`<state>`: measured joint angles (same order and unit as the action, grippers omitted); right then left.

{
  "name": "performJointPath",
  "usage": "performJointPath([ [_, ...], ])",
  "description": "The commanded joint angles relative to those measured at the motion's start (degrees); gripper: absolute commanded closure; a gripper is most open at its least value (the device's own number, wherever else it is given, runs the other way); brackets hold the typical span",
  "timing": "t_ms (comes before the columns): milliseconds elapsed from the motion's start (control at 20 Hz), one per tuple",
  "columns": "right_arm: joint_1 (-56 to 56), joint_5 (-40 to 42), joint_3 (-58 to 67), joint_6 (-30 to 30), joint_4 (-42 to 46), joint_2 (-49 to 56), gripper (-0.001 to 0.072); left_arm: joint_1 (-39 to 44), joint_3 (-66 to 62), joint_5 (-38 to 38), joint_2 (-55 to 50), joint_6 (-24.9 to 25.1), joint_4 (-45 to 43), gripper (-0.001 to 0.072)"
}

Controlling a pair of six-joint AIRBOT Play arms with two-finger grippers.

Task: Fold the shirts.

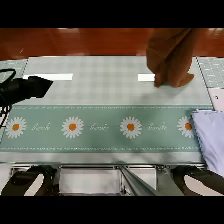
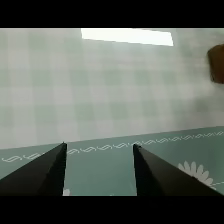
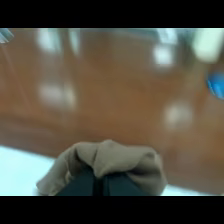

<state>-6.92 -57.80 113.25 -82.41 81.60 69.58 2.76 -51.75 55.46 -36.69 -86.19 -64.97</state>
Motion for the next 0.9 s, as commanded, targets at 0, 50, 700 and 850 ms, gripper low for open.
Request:
performJointPath([
  [0,-9.11,0.11,6.14,-0.37,1.77,-0.39,0.0687,0.44,2.29,-0.50,0.48,0.00,-1.60,0.0199],
  [50,-12.52,-0.07,6.12,-0.92,3.34,-0.11,0.0687,0.42,2.51,-1.38,0.46,-0.02,-3.37,0.0199],
  [700,-35.39,0.83,-0.81,-4.39,-8.50,19.98,0.0687,0.35,2.67,-3.96,0.09,-3.08,-9.22,0.0199],
  [850,-35.43,2.56,-0.87,-4.50,-15.39,28.15,0.0687,0.37,3.04,-3.80,-0.04,-5.44,-9.16,0.0199],
])
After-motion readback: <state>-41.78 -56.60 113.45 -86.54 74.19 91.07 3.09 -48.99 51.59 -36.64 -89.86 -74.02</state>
